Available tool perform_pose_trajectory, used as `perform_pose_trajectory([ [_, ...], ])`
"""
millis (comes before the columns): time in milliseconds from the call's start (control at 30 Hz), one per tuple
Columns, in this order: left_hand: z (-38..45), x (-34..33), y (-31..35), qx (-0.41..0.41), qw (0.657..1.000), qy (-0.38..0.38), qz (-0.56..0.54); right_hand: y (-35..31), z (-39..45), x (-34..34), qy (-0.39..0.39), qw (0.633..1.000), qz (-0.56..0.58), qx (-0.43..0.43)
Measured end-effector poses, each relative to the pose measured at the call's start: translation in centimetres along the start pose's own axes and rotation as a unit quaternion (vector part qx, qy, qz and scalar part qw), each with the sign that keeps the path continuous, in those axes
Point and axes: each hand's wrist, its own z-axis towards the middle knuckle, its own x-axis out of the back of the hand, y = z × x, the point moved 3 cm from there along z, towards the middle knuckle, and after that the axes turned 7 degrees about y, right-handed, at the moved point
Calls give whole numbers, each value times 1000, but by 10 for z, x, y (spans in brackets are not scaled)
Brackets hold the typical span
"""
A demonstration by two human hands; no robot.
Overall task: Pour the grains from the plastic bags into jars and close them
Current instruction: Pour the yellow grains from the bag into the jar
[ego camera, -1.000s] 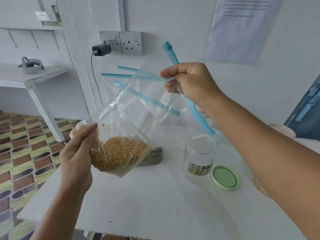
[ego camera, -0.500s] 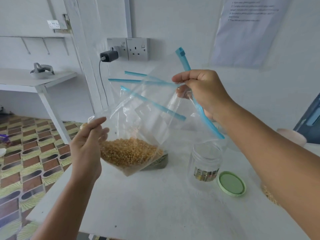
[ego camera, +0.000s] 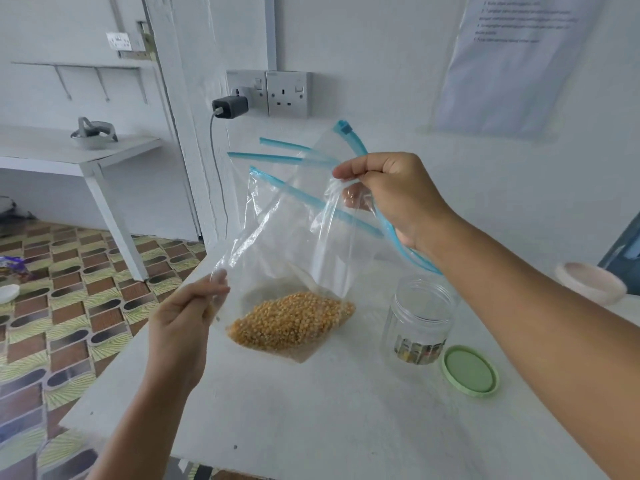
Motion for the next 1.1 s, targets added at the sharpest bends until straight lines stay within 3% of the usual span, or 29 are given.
perform_pose_trajectory([
  [167, -28, 25, -22, 33, 998, 14, 55, 12, -4, -9, -17, 999, -32, -5],
  [333, -76, 41, -56, 120, 992, 5, 31, 14, -6, -12, -23, 999, -33, -11],
  [500, -56, 35, -74, 188, 982, 29, 0, 12, -6, -16, -28, 999, -35, -8],
  [833, -22, 2, -50, 42, 996, 59, 53, 16, -8, 13, 22, 999, -38, -18],
  [1100, 0, 2, -19, -5, 998, 59, 36, 20, -9, 24, 62, 998, -13, -27],
])
